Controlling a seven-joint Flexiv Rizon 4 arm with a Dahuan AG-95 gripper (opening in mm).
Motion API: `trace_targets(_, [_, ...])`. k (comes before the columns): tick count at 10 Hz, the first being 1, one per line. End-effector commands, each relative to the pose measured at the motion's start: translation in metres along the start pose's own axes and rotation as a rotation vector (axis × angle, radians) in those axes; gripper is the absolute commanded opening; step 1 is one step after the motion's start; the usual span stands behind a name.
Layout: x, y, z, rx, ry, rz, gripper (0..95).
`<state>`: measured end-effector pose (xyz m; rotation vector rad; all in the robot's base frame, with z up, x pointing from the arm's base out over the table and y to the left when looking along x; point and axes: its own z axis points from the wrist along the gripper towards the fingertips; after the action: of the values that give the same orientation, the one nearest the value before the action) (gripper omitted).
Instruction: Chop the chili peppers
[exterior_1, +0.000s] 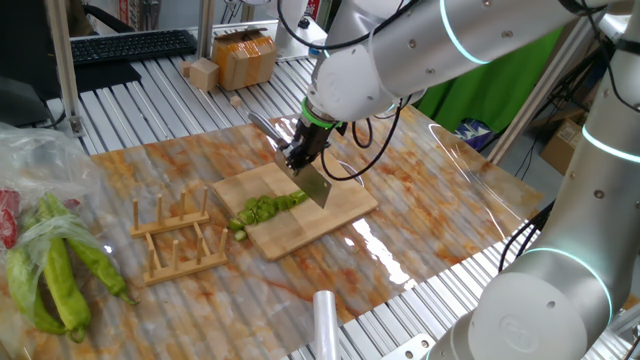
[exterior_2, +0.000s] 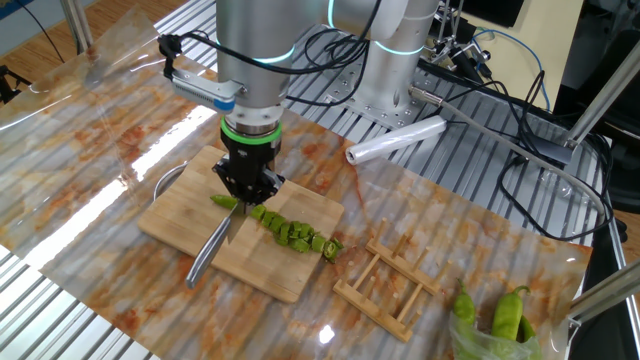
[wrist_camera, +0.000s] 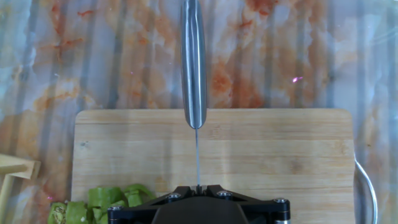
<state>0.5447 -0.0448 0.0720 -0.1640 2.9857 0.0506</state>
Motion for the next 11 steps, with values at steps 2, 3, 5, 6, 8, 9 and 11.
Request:
trace_targets(2, [0.003,0.000,0.019,0.003,-0.020,-0.005,0.0])
trace_targets(3, [0.006,0.000,0.029,0.004,-0.028,-0.004,0.0])
trace_targets(5, [0.010,0.001,0.049,0.000,-0.054,0.007,0.0])
trace_targets(6, [0.010,0.002,0.048,-0.011,-0.038,0.013,0.0])
trace_targets(8, [0.005,0.004,0.040,0.009,-0.047,0.011,0.0])
trace_targets(9, [0.005,0.004,0.040,0.014,-0.044,0.011,0.0])
trace_targets(11, [0.005,0.004,0.040,0.017,-0.052,0.011,0.0])
